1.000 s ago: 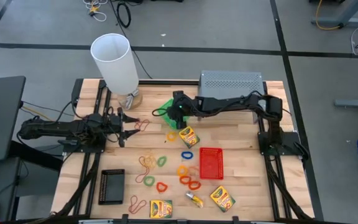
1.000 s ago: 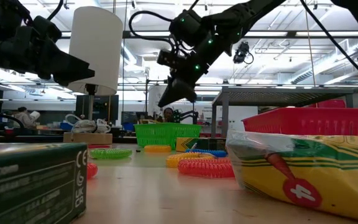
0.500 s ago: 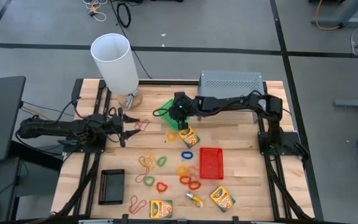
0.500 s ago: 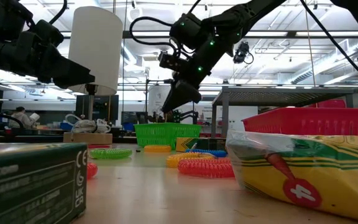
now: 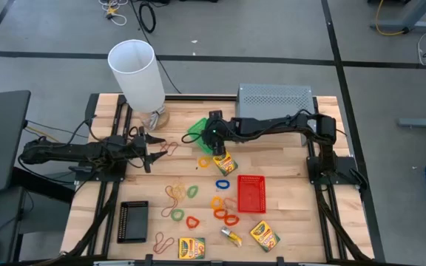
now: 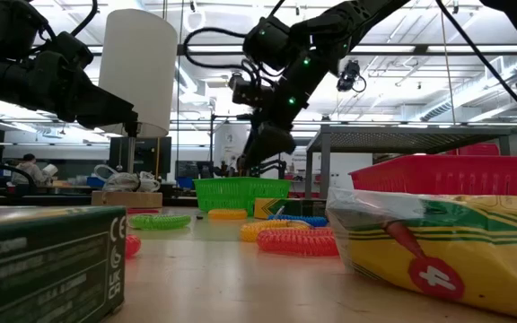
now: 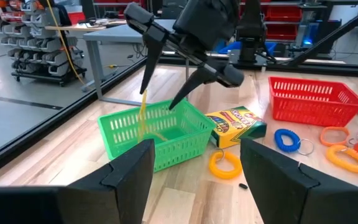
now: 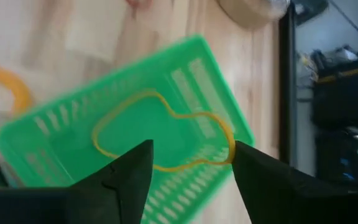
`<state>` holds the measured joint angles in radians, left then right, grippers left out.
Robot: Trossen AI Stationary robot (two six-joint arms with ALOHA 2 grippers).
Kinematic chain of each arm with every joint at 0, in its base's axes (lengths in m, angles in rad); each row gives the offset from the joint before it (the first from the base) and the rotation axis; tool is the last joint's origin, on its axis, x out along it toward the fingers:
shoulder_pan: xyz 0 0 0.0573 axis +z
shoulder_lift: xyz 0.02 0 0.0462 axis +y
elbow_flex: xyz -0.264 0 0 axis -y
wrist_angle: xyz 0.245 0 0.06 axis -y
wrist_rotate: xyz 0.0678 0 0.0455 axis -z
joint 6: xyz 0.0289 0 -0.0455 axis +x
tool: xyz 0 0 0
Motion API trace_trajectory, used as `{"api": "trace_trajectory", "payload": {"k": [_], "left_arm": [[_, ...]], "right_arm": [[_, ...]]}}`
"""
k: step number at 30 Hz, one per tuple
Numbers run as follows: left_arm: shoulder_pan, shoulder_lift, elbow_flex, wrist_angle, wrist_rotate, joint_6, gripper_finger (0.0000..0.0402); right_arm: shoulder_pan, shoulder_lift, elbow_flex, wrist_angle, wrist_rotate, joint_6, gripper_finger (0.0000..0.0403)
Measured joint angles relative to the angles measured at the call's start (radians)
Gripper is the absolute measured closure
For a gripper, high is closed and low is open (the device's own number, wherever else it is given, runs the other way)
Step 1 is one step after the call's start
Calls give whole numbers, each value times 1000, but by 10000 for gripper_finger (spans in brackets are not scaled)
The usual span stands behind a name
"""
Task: Pick & Place Office Desk Supplies
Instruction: Put the yellow rubber band into the green bin, then put the red rubber band into the green bin
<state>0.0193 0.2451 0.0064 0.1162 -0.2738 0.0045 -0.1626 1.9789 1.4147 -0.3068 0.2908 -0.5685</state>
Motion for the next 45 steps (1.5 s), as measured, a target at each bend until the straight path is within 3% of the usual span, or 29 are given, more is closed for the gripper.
{"api": "trace_trajectory", "payload": {"k": [11,14,19,23,28,36,45], "left_arm": [[0,0,0,0,-27,-5,157],[0,7,0,1,-64,-16,157],[0,77,0,-1,-89,-53,159],[0,187,12,-25,-92,-103,160],[1,341,91,-78,-102,-151,160],[3,611,289,-301,-106,-184,161],[78,884,496,-535,-18,-168,161]], "right_arm": [[103,3,0,-3,206,-112,188],[122,1,0,-8,186,-90,188],[154,-34,0,-17,59,-5,188],[188,-44,0,-34,-13,26,188],[240,-53,0,-63,-14,30,188],[285,-89,0,-130,-7,58,188],[304,-118,0,-219,-52,93,188]]}}
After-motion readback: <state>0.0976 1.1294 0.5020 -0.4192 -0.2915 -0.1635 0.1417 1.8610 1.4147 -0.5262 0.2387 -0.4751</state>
